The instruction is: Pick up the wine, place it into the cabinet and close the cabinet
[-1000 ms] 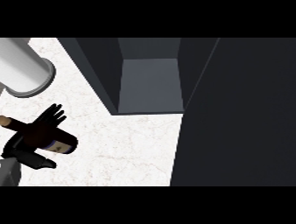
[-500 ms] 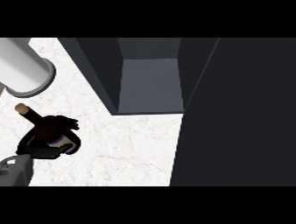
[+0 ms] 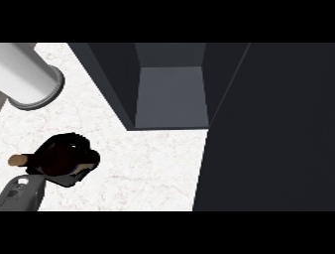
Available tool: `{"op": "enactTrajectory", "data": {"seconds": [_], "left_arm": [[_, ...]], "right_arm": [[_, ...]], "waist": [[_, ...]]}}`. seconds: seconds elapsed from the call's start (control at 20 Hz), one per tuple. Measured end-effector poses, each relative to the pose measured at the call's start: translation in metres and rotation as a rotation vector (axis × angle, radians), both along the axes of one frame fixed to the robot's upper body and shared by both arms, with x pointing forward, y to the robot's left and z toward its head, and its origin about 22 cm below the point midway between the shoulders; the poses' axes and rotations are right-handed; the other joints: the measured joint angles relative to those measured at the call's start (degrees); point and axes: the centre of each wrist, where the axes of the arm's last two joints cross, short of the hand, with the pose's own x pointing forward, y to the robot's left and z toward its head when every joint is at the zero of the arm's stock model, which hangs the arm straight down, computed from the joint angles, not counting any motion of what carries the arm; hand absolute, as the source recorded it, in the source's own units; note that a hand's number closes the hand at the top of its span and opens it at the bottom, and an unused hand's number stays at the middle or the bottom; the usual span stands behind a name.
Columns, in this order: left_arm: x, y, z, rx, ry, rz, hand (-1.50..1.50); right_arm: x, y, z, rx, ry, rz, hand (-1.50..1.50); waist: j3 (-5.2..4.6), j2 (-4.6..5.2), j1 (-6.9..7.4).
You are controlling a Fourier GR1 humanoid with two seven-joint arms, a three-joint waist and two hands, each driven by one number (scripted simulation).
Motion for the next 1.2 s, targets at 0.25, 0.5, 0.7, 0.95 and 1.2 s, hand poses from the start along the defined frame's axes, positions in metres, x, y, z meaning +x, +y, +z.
{"op": "enactTrajectory", "data": {"seconds": [0.25, 0.5, 0.7, 0.95, 1.2], "left_arm": [[-0.007, -0.051, -0.02, -0.048, -0.104, 0.247, 1.5], [-0.01, -0.094, -0.022, -0.085, -0.22, 0.377, 1.5], [-0.003, -0.118, 0.0, -0.104, -0.296, 0.389, 1.5], [-0.001, -0.147, 0.035, -0.163, -0.317, 0.348, 1.5], [0.001, -0.177, 0.081, -0.222, -0.305, 0.32, 1.5]], "right_arm": [[0.001, -0.002, -0.001, -0.003, 0.007, -0.01, -1.5], [0.001, -0.005, 0.001, -0.005, 0.003, -0.025, -1.5], [0.0, -0.006, 0.006, -0.001, -0.009, -0.032, -1.5], [0.001, -0.007, 0.002, -0.002, 0.007, -0.034, -1.5], [0.001, -0.009, 0.002, 0.0, 0.008, -0.038, -1.5]], "waist": [[0.13, -0.31, 0.7], [0.15, -0.35, 0.89], [0.16, -0.41, 1.08], [0.17, -0.41, 1.16], [0.19, -0.4, 1.04]]}}
